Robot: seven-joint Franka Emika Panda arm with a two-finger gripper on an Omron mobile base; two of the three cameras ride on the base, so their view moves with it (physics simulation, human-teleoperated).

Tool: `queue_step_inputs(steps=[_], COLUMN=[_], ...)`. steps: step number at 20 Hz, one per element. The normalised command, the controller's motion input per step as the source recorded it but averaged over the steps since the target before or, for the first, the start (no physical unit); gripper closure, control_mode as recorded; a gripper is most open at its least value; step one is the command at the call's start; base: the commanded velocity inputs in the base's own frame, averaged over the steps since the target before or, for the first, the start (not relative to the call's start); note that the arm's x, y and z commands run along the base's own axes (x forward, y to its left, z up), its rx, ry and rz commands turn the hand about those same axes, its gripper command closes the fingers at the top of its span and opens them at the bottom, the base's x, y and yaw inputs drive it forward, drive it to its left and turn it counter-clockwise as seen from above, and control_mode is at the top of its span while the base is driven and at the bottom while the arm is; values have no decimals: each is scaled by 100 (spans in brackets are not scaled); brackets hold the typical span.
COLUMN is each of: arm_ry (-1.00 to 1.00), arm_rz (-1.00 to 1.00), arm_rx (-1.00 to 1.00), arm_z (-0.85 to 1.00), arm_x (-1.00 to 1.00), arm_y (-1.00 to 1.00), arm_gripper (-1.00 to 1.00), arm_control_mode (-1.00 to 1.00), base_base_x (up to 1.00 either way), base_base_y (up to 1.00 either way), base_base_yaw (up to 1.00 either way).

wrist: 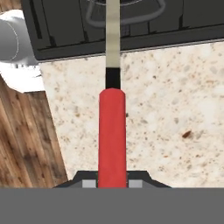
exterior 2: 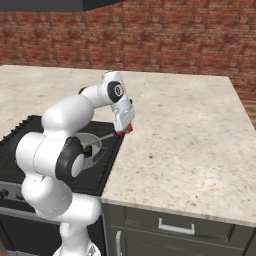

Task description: Put the sweet potato and eggplant in the pot. Retrieve the spatula and lightly stir the vegetables in the pot.

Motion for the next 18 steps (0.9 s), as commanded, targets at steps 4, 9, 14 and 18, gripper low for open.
queue_step_inputs(steps=[4,9,14,18], arm_ry=[0,-3,-1,0], arm_rz=[0,0,0,0], arm_rx=[-10,-6,-5,-8], arm_z=[0,-7,0,-7], arm_x=[11,0,0,0], arm_y=[2,0,10,15], arm_gripper=[100,100,100,100], arm_control_mode=[-100,-100,-100,-100], base_base_x=[0,0,0,0], base_base_y=[0,0,0,0], base_base_yaw=[0,0,0,0])
